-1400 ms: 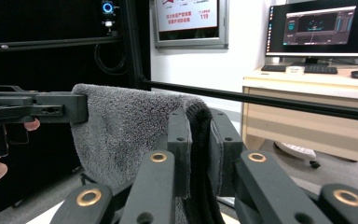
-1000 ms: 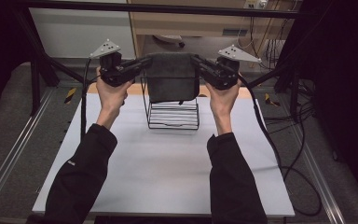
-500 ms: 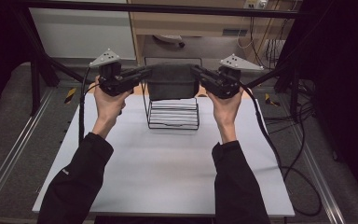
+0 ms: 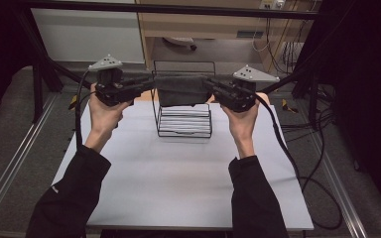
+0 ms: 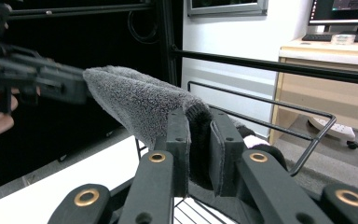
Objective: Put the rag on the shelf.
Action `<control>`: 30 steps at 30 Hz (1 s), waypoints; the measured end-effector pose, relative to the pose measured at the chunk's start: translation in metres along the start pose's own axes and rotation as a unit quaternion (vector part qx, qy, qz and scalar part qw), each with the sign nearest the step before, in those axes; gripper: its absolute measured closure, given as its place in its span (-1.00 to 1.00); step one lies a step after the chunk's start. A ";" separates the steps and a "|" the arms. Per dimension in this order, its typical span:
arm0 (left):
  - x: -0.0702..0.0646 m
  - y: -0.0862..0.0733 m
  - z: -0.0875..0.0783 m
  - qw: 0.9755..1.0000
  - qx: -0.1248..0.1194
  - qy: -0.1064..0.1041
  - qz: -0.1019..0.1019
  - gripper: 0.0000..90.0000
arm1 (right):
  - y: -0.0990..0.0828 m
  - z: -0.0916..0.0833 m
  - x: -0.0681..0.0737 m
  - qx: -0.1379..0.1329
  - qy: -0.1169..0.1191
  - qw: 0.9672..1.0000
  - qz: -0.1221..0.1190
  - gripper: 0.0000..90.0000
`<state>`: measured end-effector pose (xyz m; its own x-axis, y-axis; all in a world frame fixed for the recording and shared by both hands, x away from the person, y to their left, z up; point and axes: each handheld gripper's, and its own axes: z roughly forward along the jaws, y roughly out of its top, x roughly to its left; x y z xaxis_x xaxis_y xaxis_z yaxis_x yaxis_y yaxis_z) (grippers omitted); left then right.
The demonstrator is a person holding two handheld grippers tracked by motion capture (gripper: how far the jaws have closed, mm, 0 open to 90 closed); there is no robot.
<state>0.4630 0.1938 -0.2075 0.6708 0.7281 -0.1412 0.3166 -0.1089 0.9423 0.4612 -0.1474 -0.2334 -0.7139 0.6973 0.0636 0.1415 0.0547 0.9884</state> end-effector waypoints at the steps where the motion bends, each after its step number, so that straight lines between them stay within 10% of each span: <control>1: 0.002 0.002 -0.001 1.000 0.000 0.002 -0.008 0.56 | -0.001 0.000 0.000 0.002 0.001 1.000 -0.001 0.79; 12: -0.005 0.017 0.024 1.000 0.023 -0.006 -0.018 0.94 | -0.008 -0.003 0.003 0.008 0.007 1.000 -0.014 0.76; 30: -0.015 -0.009 0.031 0.998 0.064 -0.022 0.011 0.98 | -0.010 -0.008 0.003 0.042 0.038 0.998 -0.004 0.34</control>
<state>0.4711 0.1628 -0.2228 0.7069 0.6939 -0.1371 0.3832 -0.2127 0.8988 0.4520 -0.1511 -0.2417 -0.7646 0.6408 0.0689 0.1896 0.1215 0.9743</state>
